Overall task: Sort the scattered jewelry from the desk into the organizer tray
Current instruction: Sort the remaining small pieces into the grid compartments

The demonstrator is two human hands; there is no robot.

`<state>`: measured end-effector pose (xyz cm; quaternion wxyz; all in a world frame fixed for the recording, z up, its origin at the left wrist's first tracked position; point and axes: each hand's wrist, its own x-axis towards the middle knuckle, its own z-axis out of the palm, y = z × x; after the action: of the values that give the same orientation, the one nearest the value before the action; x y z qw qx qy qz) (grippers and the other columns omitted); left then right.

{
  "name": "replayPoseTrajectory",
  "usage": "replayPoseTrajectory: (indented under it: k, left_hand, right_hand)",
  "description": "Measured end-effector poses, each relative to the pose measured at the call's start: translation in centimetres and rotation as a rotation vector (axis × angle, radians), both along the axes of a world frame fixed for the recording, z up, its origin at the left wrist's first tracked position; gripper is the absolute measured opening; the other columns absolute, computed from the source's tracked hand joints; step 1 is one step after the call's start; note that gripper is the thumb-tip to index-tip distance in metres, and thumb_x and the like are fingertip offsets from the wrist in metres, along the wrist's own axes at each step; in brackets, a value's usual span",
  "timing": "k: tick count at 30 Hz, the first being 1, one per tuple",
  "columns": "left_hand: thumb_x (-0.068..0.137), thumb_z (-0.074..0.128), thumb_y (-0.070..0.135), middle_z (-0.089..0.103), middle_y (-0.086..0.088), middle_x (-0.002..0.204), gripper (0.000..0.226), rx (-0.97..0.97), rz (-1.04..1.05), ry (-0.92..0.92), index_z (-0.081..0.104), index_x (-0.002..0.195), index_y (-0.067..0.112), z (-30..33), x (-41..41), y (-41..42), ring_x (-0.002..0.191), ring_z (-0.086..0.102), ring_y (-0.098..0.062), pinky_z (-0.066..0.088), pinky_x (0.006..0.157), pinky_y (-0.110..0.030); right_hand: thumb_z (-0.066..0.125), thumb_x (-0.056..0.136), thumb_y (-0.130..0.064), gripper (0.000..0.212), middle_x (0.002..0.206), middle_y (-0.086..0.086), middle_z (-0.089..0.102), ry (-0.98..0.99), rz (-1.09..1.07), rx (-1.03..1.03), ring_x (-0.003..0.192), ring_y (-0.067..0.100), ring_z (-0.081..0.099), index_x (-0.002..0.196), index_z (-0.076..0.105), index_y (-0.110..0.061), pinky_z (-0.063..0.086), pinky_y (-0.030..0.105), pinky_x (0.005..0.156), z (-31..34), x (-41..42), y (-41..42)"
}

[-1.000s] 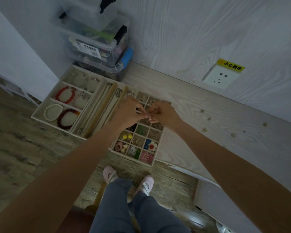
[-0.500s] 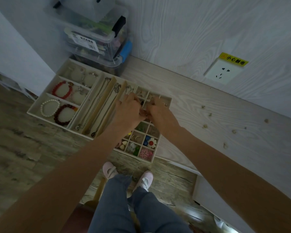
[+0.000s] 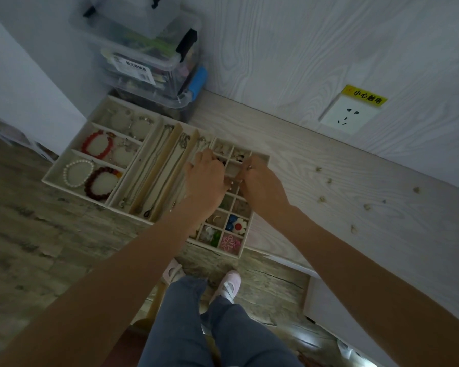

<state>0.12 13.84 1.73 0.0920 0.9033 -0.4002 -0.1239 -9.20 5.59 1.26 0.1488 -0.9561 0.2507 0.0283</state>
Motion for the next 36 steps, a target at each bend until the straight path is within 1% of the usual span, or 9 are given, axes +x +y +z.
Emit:
replayPoseTrajectory:
  k: [3,5,8,11,14,20,24,28,36]
  left_hand:
    - [0.087,0.063,0.024,0.046,-0.006,0.121,0.018,-0.103,-0.032,0.021,0.068,0.102,0.017,0.4,0.6,1.1,0.120,0.042,-0.022,0.034,0.101,-0.037]
    - [0.088,0.061,0.018,0.046,-0.006,0.119,0.017,-0.133,-0.067,0.031,0.069,0.103,0.018,0.6,0.8,1.6,0.115,0.044,-0.021,0.034,0.099,-0.035]
    - [0.087,0.063,0.022,0.046,-0.004,0.118,0.019,-0.110,-0.102,0.040,0.070,0.104,0.020,0.5,0.8,1.7,0.113,0.044,-0.020,0.034,0.098,-0.035]
    - [0.086,0.064,0.030,0.046,-0.002,0.115,0.016,-0.097,-0.119,0.044,0.072,0.098,0.024,0.0,0.7,1.2,0.112,0.042,-0.019,0.034,0.096,-0.034]
    - [0.086,0.063,0.032,0.046,-0.003,0.119,0.022,-0.056,-0.110,0.035,0.071,0.101,0.019,-0.4,0.4,0.4,0.115,0.041,-0.020,0.034,0.095,-0.035]
    - [0.087,0.061,0.029,0.047,-0.006,0.123,0.025,-0.007,-0.078,-0.023,0.066,0.105,0.011,-1.1,0.3,-0.9,0.116,0.041,-0.023,0.034,0.093,-0.037]
    - [0.089,0.060,0.025,0.047,-0.007,0.126,0.025,0.014,-0.080,-0.042,0.063,0.108,0.010,-1.1,0.3,-1.1,0.117,0.041,-0.024,0.034,0.094,-0.037]
    - [0.088,0.061,0.027,0.044,-0.009,0.129,0.029,0.062,-0.098,-0.036,0.063,0.110,0.009,-0.9,0.5,-1.1,0.120,0.039,-0.025,0.033,0.097,-0.039]
    - [0.088,0.060,0.027,0.045,-0.007,0.125,0.030,0.063,-0.173,-0.103,0.061,0.112,0.008,-0.7,0.6,-0.7,0.118,0.040,-0.024,0.034,0.094,-0.038]
  right_hand:
    - [0.053,0.086,0.001,0.030,0.131,0.012,0.043,0.039,0.046,-0.017,0.118,0.024,0.043,0.113,0.066,-0.005,0.042,0.029,0.080,0.2,-0.3,-0.1]
    - [0.054,0.086,-0.001,0.033,0.134,0.010,0.041,0.047,0.067,-0.006,0.123,0.023,0.040,0.115,0.066,-0.010,0.042,0.030,0.083,0.1,-0.4,-0.1]
    - [0.056,0.086,-0.004,0.031,0.132,0.010,0.042,0.049,0.048,0.019,0.121,0.023,0.042,0.114,0.068,-0.012,0.042,0.032,0.086,-0.1,-0.3,0.0]
    - [0.058,0.087,-0.010,0.025,0.127,0.009,0.046,0.036,0.045,-0.020,0.118,0.024,0.044,0.109,0.069,-0.013,0.040,0.031,0.083,-0.3,0.0,0.1]
    - [0.056,0.089,-0.015,0.022,0.121,0.008,0.049,0.013,0.024,-0.057,0.112,0.024,0.047,0.106,0.069,-0.011,0.038,0.031,0.081,-0.2,0.3,0.2]
    - [0.056,0.088,-0.011,0.021,0.120,0.009,0.049,0.001,0.017,-0.088,0.112,0.025,0.046,0.105,0.068,-0.010,0.039,0.032,0.085,-0.4,0.5,0.6]
    - [0.058,0.085,-0.007,0.019,0.115,0.013,0.052,-0.020,0.051,-0.082,0.108,0.029,0.049,0.100,0.070,-0.004,0.041,0.034,0.081,-0.5,0.3,0.4]
    - [0.060,0.083,-0.007,0.018,0.113,0.013,0.052,-0.002,0.080,-0.080,0.106,0.030,0.050,0.098,0.070,-0.004,0.042,0.035,0.079,-0.4,0.2,0.1]
    - [0.062,0.080,-0.003,0.023,0.117,0.013,0.051,0.033,0.118,-0.105,0.110,0.030,0.048,0.101,0.068,-0.005,0.042,0.034,0.083,0.2,0.3,0.2]
